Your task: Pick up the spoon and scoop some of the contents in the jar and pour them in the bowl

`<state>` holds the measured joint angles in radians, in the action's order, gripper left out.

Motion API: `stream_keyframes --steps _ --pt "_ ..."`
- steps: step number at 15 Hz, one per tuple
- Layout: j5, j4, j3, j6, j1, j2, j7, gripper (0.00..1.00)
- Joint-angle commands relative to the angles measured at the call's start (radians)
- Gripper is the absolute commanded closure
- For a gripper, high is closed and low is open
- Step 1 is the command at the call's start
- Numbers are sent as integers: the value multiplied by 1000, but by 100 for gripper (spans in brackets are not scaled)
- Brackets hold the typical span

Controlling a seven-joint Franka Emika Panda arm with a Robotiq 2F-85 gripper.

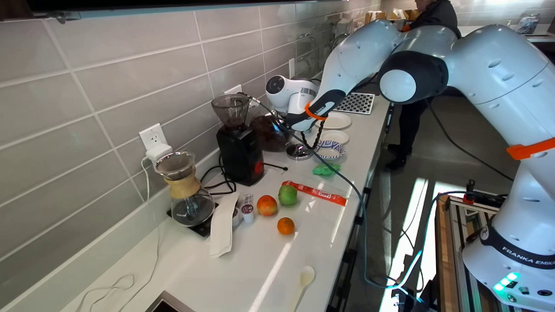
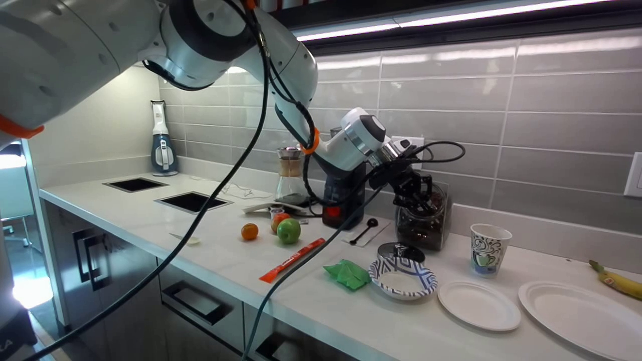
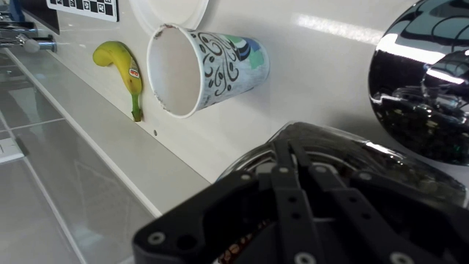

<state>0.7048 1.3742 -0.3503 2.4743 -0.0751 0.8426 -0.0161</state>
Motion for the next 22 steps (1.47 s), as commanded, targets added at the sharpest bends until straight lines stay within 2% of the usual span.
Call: stream_keyframes --steps 1,12,22 --pt "80 34 -34 36 29 3 -87 99" --pt "389 100 -66 14 91 -12 -387 99" --pt "645 204 -11 -67 102 -76 -579 99"
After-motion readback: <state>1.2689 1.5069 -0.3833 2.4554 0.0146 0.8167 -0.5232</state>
